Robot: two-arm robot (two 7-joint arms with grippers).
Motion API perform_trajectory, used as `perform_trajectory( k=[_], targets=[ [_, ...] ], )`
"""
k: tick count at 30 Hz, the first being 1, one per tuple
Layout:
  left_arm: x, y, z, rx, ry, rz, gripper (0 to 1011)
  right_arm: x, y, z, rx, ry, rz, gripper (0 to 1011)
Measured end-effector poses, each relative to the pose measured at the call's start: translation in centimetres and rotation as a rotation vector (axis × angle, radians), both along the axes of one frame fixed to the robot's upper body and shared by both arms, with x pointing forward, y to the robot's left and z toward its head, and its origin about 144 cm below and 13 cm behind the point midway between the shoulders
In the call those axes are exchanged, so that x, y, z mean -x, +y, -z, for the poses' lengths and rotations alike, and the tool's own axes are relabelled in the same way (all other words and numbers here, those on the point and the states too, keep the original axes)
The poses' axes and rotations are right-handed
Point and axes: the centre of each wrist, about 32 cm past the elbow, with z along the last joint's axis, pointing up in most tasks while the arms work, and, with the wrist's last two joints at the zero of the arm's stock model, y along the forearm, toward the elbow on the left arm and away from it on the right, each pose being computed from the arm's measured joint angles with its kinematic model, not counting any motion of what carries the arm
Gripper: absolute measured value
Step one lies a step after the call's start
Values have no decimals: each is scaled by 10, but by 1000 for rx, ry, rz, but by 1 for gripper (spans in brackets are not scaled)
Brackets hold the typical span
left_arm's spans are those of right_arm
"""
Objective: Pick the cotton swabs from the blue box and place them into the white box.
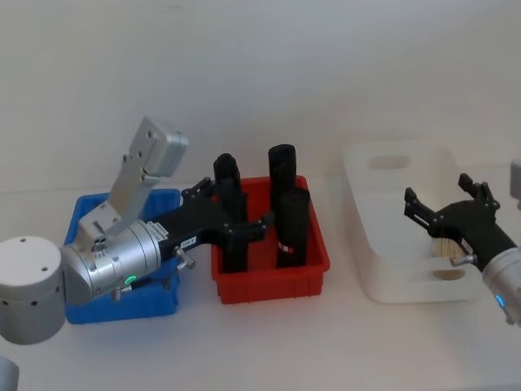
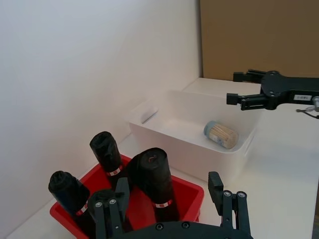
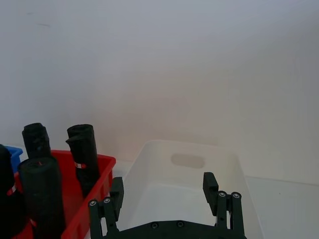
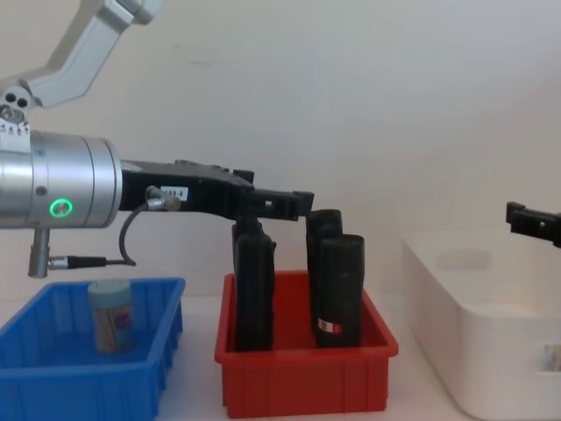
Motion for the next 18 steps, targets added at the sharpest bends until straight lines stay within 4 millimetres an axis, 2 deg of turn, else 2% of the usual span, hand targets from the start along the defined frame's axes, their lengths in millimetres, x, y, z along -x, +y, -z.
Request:
perform_trajectory(
  k=[18],
  targets=[
    [24,-21,30,2,-101,-159,1004,53,20,1,-28,14,-85,1002]
  ],
)
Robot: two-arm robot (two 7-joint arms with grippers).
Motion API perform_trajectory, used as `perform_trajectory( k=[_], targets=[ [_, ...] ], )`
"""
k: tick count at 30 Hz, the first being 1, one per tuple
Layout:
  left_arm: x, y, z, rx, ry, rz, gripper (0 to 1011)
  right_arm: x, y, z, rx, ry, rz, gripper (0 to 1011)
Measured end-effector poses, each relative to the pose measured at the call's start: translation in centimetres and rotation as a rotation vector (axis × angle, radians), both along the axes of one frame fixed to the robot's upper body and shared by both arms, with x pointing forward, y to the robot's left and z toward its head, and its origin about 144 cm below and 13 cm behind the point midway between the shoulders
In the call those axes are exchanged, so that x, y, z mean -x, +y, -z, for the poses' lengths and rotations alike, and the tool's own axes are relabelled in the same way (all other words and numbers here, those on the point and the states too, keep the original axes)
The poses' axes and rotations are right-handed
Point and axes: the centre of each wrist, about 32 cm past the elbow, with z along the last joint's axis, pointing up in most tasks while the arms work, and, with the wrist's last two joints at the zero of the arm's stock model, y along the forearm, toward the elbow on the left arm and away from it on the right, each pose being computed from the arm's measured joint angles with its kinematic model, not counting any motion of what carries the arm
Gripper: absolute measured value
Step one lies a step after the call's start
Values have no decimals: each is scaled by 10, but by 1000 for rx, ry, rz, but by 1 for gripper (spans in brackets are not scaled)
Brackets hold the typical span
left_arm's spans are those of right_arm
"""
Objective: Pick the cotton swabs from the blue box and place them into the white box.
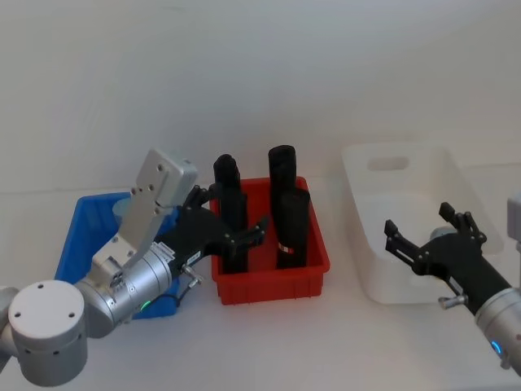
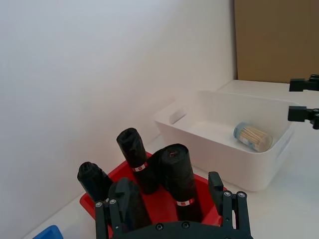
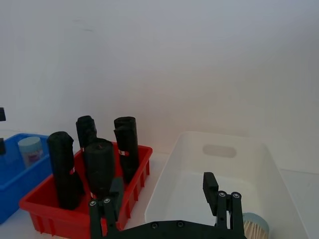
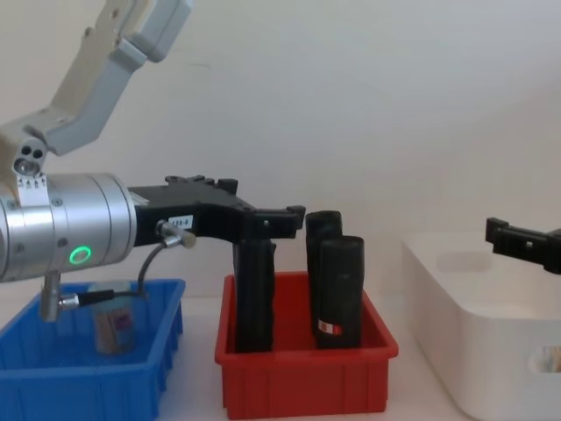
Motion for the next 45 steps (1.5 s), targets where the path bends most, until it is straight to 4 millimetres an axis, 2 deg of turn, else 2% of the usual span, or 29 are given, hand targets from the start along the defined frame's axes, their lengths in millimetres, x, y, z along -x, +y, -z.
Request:
perform_trajectory(
  k=[8,23,45],
  targets=[
    [11,-8,11,11,-42,-62,1004,14,5,-1,-10,5,-23,1002],
    [35,-24,33,46,-120,-186,1004,16,6,-1,-12,5,-26,1002],
    [39,-27,37,55,-136,-211,1004,11,6,0,-2,2,-47,1002]
  ],
)
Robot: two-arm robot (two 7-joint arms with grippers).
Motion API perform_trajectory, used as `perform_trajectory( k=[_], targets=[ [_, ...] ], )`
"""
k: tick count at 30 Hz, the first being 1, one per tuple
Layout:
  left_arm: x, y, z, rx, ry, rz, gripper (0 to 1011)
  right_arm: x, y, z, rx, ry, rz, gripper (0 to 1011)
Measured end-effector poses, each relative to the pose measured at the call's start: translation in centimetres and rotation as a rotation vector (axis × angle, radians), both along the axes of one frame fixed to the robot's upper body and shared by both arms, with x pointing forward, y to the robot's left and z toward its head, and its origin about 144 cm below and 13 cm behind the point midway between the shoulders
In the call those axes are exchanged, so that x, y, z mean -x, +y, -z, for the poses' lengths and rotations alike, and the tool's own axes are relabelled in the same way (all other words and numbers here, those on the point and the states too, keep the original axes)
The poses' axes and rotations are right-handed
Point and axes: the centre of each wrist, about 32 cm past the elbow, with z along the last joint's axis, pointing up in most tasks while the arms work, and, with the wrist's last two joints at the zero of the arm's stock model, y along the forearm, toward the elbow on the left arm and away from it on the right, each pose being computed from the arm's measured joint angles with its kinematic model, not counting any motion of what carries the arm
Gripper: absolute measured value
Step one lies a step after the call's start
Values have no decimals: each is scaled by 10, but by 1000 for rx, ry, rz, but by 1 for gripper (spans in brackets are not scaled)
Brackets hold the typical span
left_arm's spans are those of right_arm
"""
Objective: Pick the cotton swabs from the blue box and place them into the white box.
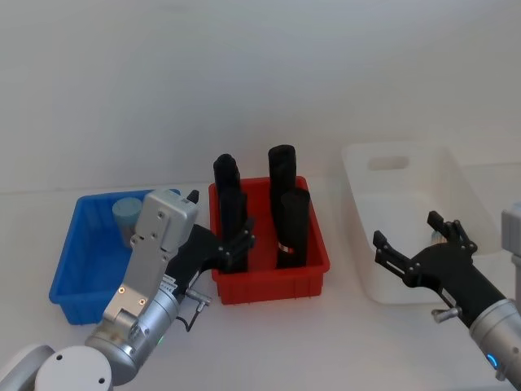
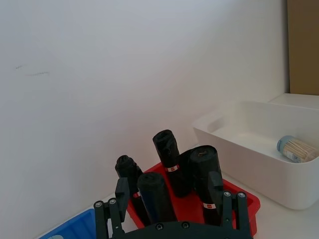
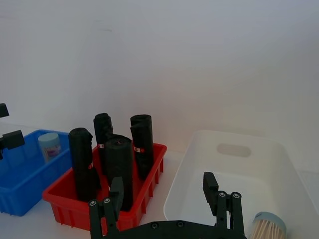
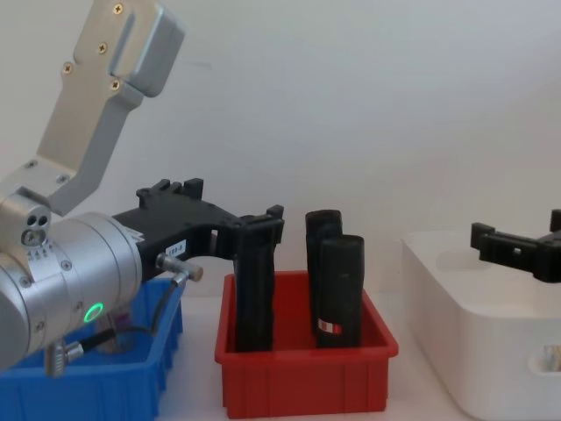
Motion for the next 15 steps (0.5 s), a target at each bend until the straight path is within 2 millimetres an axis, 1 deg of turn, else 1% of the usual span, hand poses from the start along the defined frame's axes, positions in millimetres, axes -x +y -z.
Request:
perform_trajectory(
  k=[6,15],
  targets=[
    [0,0,0,0,1,0,1004,-9,0,3,12,2,-18,1002],
    [0,0,0,0,1,0,1004,-35,0,9,38,5,-53,1002]
  ],
)
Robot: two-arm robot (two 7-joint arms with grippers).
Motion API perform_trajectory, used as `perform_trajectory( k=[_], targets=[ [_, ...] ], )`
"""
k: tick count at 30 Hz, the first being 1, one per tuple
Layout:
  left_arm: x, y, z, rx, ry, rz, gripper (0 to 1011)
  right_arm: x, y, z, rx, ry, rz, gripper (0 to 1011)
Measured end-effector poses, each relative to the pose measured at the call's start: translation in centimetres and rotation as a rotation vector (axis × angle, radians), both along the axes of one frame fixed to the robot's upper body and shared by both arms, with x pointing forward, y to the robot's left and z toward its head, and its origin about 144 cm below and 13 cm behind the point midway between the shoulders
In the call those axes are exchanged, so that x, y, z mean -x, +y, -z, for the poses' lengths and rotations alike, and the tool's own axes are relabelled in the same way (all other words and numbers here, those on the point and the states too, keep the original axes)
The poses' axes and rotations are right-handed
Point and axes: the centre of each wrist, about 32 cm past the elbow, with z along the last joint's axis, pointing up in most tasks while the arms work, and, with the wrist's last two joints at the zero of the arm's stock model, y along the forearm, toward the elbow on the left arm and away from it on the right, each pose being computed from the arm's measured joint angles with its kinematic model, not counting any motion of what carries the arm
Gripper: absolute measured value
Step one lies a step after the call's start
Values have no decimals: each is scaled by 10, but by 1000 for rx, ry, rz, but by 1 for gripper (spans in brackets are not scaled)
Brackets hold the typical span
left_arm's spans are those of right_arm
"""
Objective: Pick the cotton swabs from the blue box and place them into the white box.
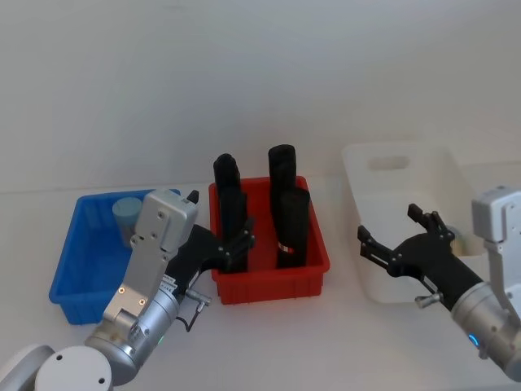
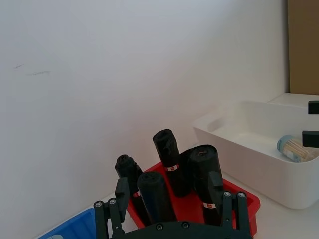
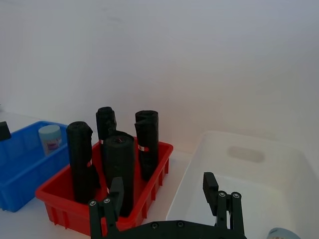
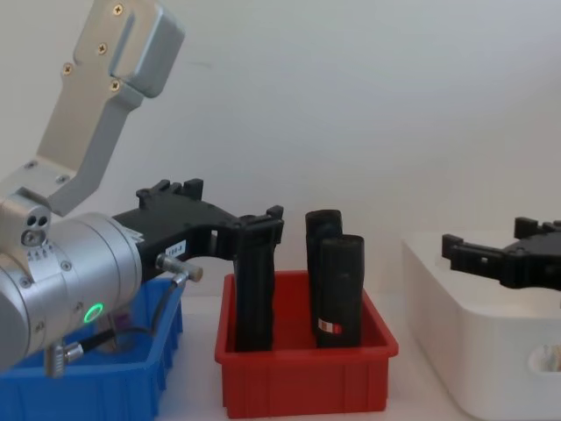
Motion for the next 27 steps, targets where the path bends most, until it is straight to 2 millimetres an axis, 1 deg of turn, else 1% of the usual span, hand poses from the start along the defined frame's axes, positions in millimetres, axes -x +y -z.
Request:
perform_trajectory(
  k=[4,5,11,14,17,23,24,26,27],
  targets=[
    [0,0,0,0,0,0,1004,-15,1,4,13,3,-27,1002],
    [0,0,0,0,0,0,1004,-15,1,4,13,3,-27,1002],
    [0,0,0,0,0,0,1004,-40,4,8,29,7,-77,1002],
    [0,0,0,0,0,0,1004,-48,6,10,35,8,-98,1002],
    [0,0,0,0,0,0,1004,-62,9,13,42,14,-128,1002],
    [0,0,0,0,0,0,1004,-82,16,17,55,21,-177,1002],
    [0,0,0,0,0,0,1004,-82,16,17,55,21,-177,1002],
    [0,0,0,0,0,0,1004,-92,20,19,61,27,-204,1002],
    [0,0,0,0,0,0,1004,-92,20,19,61,27,-204,1002]
  ],
)
